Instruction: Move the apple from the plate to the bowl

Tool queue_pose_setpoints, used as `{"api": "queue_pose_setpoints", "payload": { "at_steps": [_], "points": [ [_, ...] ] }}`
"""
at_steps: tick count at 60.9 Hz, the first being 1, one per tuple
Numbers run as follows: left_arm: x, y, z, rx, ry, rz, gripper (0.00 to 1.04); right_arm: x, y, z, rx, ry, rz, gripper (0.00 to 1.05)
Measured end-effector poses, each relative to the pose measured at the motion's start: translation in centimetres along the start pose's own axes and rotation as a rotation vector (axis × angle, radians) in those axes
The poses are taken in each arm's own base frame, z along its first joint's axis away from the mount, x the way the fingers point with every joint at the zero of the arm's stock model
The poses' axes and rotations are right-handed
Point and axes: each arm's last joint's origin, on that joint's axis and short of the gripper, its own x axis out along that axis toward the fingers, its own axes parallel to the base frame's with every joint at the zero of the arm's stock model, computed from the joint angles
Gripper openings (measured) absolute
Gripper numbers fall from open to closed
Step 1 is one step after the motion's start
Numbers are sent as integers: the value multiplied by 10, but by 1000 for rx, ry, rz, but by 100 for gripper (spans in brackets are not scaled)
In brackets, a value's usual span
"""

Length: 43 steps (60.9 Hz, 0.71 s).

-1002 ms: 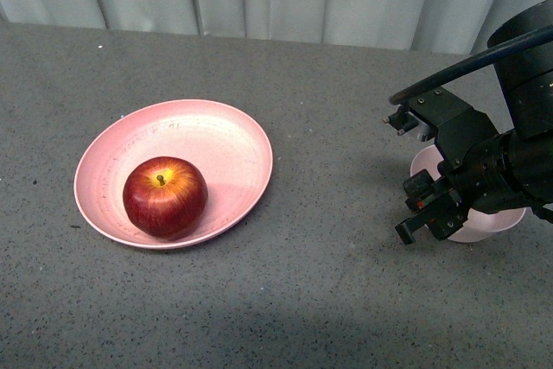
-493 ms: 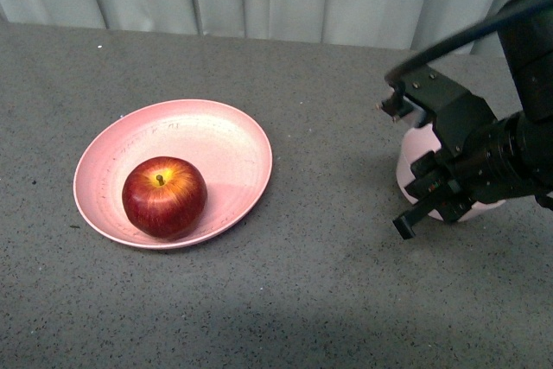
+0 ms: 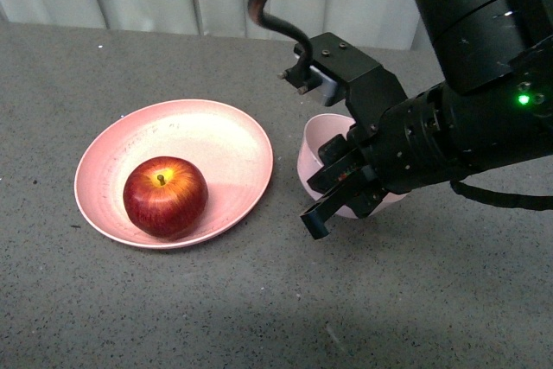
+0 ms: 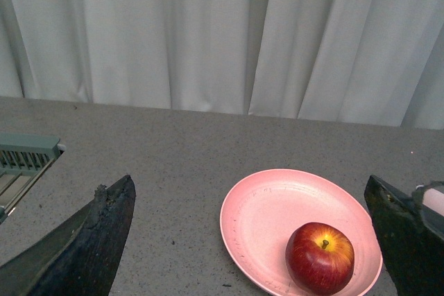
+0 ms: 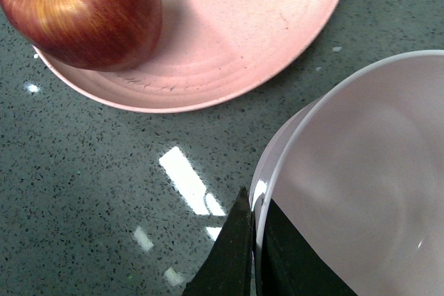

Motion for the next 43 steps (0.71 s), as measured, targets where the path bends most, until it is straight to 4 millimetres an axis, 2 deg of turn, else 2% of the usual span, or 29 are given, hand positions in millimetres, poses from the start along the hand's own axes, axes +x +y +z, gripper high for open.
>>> {"api": "queue_pose_setpoints", "payload": {
  "at_steps": [24,41,43],
  "points": [
    [0,0,0,0,0,0,98,21,-4,7,-9,34,20,1],
    [0,0,0,0,0,0,98,32,-2,5,-21,34,25,1],
    [0,0,0,0,0,0,98,32,-1,5,-24,31,23,4]
  ]
}}
